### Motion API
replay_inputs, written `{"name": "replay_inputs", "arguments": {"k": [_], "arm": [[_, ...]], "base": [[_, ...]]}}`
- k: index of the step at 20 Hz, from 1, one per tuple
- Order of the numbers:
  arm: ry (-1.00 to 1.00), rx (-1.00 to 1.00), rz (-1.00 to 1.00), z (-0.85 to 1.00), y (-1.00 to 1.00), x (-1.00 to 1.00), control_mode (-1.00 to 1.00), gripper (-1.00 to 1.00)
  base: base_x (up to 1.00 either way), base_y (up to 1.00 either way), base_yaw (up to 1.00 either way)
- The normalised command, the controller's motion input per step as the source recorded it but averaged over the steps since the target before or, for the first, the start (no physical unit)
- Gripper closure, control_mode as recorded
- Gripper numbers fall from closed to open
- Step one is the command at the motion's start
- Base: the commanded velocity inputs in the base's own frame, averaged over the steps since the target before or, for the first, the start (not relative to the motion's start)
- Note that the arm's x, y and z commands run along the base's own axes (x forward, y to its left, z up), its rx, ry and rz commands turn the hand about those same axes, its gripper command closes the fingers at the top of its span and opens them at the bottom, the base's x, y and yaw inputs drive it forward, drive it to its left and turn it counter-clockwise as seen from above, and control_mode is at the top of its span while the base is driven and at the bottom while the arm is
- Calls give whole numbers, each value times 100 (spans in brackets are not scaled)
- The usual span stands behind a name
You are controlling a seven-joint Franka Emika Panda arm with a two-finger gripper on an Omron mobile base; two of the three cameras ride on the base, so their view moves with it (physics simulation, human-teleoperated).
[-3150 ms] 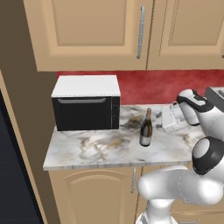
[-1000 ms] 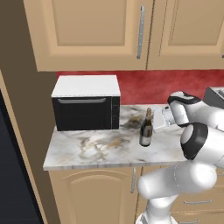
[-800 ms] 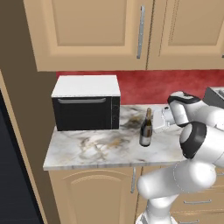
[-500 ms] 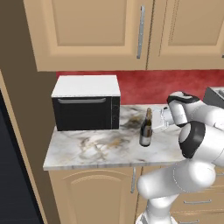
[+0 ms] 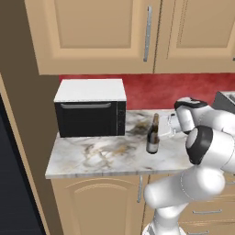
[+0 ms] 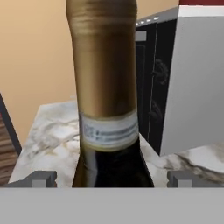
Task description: There is a wine glass and glass cup on the dining counter. Place the wine bottle next to the wine glass and the juice bottle next to the glass cup.
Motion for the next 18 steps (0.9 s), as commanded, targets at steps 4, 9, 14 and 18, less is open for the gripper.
{"name": "replay_inputs", "arguments": {"k": [4,9,14,18], "arm": [[0,0,-1,-10,1,4,-100,-100],[0,0,-1,-4,5,6,-100,100],[0,1,0,0,0,-4,-100,100],[0,4,0,12,0,-21,-100,100]], "base": [[0,0,0],[0,0,0],[0,0,0],[0,0,0]]}}
